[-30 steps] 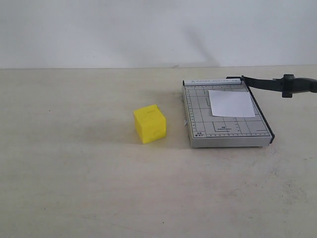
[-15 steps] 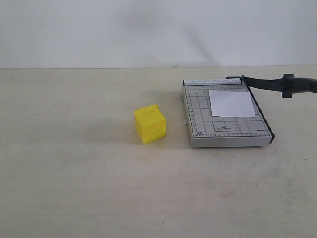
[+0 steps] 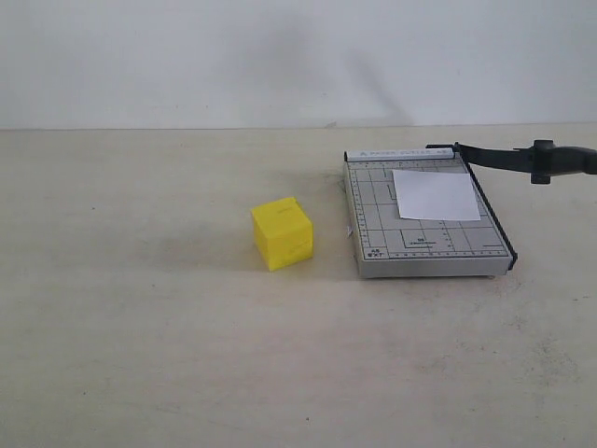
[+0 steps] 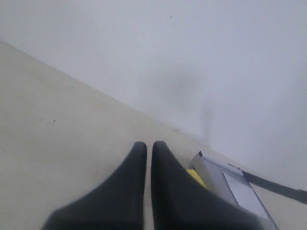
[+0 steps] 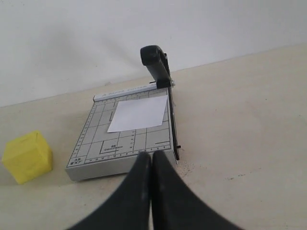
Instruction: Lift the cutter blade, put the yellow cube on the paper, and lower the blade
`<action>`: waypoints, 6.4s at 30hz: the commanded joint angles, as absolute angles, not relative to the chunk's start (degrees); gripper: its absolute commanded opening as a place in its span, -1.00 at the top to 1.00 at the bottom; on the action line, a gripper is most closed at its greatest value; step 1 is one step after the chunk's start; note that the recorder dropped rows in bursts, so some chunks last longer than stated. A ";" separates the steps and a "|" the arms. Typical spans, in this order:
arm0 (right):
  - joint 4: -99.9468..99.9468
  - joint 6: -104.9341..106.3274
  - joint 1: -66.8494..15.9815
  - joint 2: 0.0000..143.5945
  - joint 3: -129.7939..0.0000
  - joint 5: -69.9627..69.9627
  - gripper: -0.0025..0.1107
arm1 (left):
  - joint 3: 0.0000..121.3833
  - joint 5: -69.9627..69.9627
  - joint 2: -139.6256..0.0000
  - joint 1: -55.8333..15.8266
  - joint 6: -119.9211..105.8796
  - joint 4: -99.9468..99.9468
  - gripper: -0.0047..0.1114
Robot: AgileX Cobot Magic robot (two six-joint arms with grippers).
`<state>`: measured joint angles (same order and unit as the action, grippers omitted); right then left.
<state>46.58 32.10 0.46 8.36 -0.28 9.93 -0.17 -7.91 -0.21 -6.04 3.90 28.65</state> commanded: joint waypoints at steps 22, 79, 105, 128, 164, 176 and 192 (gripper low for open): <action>45.59 31.34 0.46 8.88 0.00 10.11 0.96 | 34.16 -23.51 -42.75 -6.73 -31.44 19.82 0.84; 45.59 31.14 0.46 8.88 0.00 10.81 0.96 | 79.67 -23.15 -106.07 -45.55 11.37 -25.84 0.84; 46.19 30.48 0.46 8.88 0.00 10.92 0.96 | 102.33 -13.53 -137.30 -48.05 14.89 -15.37 0.84; 46.19 30.48 0.46 8.88 0.00 10.92 0.96 | 114.63 -12.34 -145.71 -48.05 21.12 -17.38 0.84; 46.19 30.48 0.46 8.88 0.00 11.02 0.96 | 125.80 -10.28 -152.41 -51.18 23.09 -17.75 0.84; 46.19 30.48 0.46 8.88 0.00 11.13 0.96 | 126.89 -18.75 -142.79 -51.50 33.81 -25.99 0.84; 46.73 30.48 0.46 8.88 0.00 11.13 0.96 | 68.18 -28.88 -112.41 -53.64 102.63 -99.95 0.84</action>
